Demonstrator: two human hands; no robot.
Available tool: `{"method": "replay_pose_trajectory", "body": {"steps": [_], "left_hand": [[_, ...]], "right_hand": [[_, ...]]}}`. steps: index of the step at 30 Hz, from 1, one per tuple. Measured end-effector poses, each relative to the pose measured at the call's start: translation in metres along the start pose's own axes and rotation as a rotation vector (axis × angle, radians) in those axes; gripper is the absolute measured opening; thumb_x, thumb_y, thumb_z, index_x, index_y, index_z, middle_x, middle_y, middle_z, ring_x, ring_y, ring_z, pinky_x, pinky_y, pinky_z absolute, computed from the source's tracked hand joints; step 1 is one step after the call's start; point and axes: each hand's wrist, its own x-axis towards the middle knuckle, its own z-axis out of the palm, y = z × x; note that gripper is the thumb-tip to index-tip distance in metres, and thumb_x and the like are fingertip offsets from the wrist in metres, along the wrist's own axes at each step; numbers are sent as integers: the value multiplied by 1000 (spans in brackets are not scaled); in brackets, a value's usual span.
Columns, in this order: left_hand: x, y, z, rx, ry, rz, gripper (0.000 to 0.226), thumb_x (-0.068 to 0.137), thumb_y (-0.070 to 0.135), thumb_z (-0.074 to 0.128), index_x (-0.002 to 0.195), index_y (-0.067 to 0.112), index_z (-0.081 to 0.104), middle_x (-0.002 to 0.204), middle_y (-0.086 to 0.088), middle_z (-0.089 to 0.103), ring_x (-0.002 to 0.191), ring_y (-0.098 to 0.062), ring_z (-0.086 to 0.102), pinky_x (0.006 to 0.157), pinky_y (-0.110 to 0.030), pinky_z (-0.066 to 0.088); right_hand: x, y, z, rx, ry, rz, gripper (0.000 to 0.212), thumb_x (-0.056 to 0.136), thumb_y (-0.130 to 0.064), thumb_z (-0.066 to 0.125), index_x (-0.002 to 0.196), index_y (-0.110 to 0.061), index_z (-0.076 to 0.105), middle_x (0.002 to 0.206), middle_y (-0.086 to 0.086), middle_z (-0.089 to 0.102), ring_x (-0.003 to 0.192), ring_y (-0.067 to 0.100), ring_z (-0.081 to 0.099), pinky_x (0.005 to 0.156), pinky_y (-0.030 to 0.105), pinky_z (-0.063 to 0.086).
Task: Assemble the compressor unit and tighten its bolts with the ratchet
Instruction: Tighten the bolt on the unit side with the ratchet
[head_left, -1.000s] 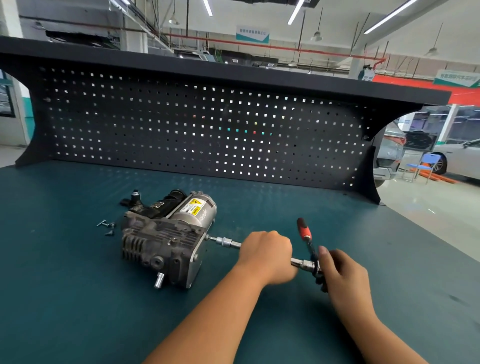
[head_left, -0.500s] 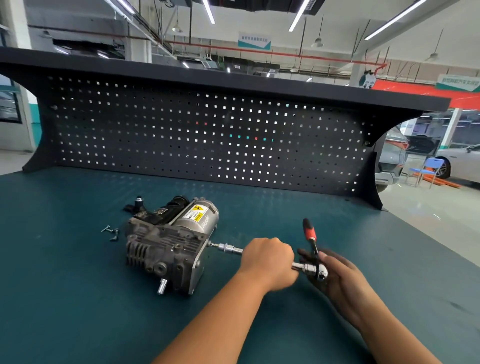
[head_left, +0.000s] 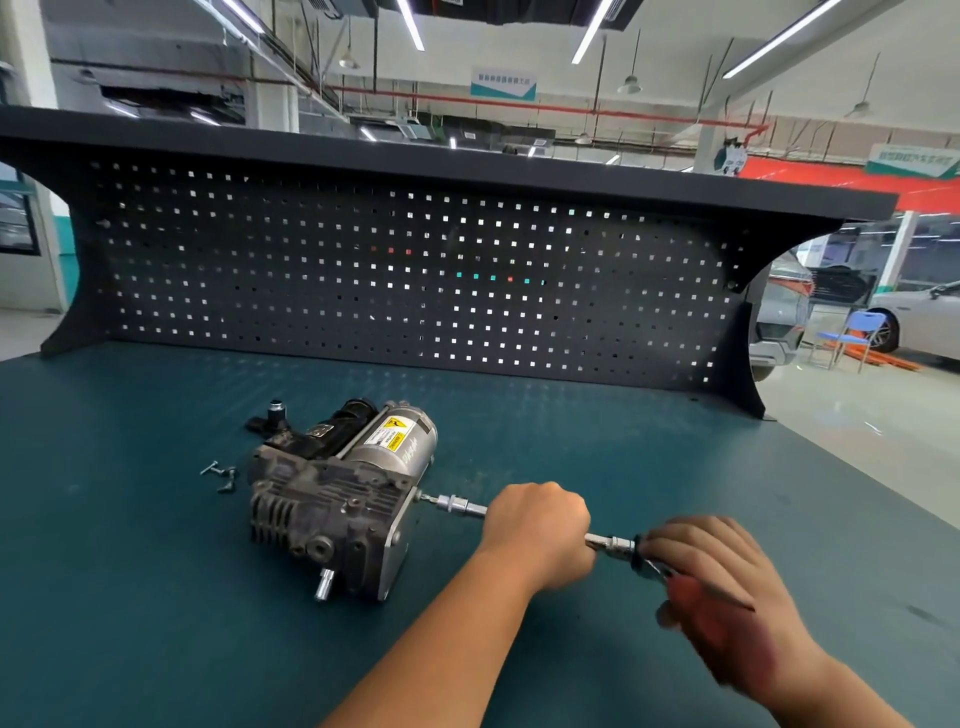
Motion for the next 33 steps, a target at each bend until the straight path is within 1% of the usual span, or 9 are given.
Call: {"method": "replay_pose_trajectory", "body": {"steps": [4,9,14,19,23,25,29,31,33], "left_hand": [[-2,0,2,-14,36,-33,22,77,30,53,61,16,47,55,0,37,59,-30,42,47,-26,21],[-3,-1,-1,-42,62,-43,29,77,42,52,62,18,49,62,-5,51,63,-31,45,54,-29,27],[-3,-3,-4,-70,74,-78,24,78,33,53,62,17,46,66,-5,55,63,-31,42,54,-30,25],[-3,-2,-3,-19,16,-41,19,79,24,52,84,15,68,78,-8,63,65,-30,43,55,-29,26],[-3,-3,-2,-7,-10,-36,13,81,21,50,70,16,56,75,-7,58,65,-30,44,56,-29,27],[-2,-3,-2,3,-8,-30,17,81,21,49,66,17,47,66,-4,48,64,-30,44,54,-29,26],[0,-2,-6,-6,1,-34,17,82,23,50,66,17,50,58,-1,40,58,-28,40,46,-26,19],[0,-2,-6,-9,4,-36,14,82,23,50,70,17,55,62,-4,46,60,-29,41,46,-26,19],[0,-3,-2,-17,-2,-44,17,81,23,50,66,16,52,61,-3,43,62,-29,43,46,-25,19]], "right_hand": [[28,7,15,389,116,615,23,88,-33,42,73,-25,57,65,-6,63,62,8,56,62,18,42],[60,41,35,959,133,1433,41,100,-31,43,72,-3,56,52,9,62,50,20,56,56,30,47],[49,40,49,1258,-34,1814,30,97,-24,51,75,-4,51,54,9,57,39,19,56,43,25,47],[44,35,28,1009,150,1369,23,95,-19,53,76,-6,57,61,5,63,58,17,58,59,26,46],[33,8,3,677,83,814,18,90,-5,58,84,-21,64,79,-9,72,74,1,65,70,8,47],[21,-3,-3,468,21,520,10,90,-16,59,86,-25,61,87,-18,68,78,-4,60,73,5,43],[4,-4,-4,-7,-117,-96,21,98,-32,43,99,-16,56,94,-4,66,87,14,56,79,22,44],[0,-3,1,-63,-113,-142,24,99,-35,41,101,-15,54,93,5,69,87,20,57,80,26,45],[3,-1,7,59,-93,45,21,98,-35,43,100,-18,55,88,3,68,77,16,59,76,19,45]]}}
